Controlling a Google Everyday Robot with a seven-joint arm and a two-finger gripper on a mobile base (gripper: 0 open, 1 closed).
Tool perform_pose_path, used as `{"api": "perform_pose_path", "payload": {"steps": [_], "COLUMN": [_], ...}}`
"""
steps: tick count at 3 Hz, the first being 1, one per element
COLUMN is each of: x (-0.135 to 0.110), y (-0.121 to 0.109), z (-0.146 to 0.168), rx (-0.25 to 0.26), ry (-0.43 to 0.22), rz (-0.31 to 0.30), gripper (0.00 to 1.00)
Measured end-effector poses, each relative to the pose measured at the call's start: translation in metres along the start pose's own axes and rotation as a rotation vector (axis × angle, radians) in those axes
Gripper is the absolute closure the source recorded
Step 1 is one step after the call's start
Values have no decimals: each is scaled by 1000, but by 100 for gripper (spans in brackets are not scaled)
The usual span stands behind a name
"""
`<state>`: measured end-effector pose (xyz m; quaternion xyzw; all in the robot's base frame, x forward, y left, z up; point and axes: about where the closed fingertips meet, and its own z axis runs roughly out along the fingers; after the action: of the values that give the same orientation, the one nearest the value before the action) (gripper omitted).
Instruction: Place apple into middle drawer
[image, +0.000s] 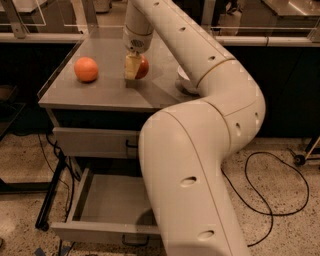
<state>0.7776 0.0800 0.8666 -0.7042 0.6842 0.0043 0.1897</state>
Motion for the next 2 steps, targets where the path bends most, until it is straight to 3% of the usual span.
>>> {"api": "perform_pose_path", "payload": {"steps": [1, 2], "x": [3, 3], "y": [19, 17], "z": [-29, -31], "rx": [26, 33], "ry": [6, 12], "rz": [30, 24], "gripper": [100, 100]}}
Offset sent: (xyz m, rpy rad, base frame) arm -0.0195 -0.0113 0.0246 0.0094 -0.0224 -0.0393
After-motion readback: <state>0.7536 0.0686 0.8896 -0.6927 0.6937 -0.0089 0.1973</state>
